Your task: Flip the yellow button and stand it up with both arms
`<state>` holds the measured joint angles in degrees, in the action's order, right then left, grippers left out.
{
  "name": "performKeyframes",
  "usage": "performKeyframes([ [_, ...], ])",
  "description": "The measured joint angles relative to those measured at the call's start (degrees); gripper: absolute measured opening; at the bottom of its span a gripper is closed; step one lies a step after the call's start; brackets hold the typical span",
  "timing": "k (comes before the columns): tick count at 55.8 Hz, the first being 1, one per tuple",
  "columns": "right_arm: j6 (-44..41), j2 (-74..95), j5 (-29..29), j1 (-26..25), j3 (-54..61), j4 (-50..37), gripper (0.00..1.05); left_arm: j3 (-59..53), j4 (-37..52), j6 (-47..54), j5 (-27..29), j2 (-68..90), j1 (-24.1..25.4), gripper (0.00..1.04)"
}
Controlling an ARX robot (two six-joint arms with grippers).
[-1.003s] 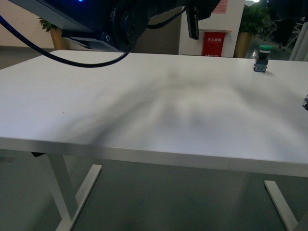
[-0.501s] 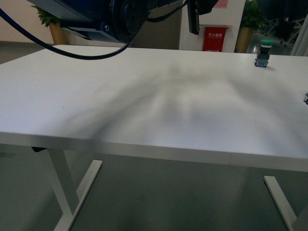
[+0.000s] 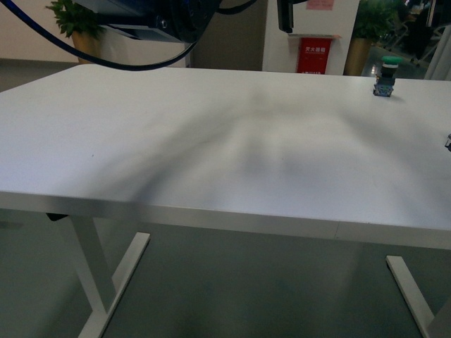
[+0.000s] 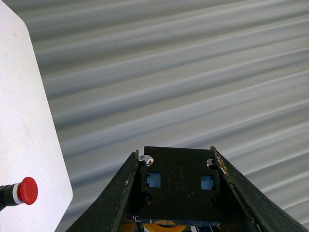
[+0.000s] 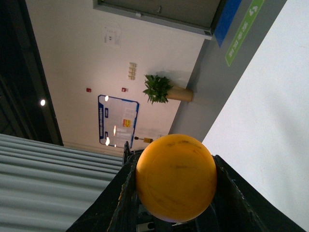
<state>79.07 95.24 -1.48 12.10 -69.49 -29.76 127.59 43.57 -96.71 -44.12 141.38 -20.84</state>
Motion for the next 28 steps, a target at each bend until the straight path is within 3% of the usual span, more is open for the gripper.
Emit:
performKeyframes([
  [11,-0.42,0.00,0.33,-0.15,0.00,0.28,0.38,4.35,-3.10,0.48,-1.05,1.97,0.17,0.38],
  [28,-1.92,0.00,-0.09,-0.35,0.61,0.24,0.38,2.60,-3.76,2.95,0.04,0.83,4.46,0.89],
])
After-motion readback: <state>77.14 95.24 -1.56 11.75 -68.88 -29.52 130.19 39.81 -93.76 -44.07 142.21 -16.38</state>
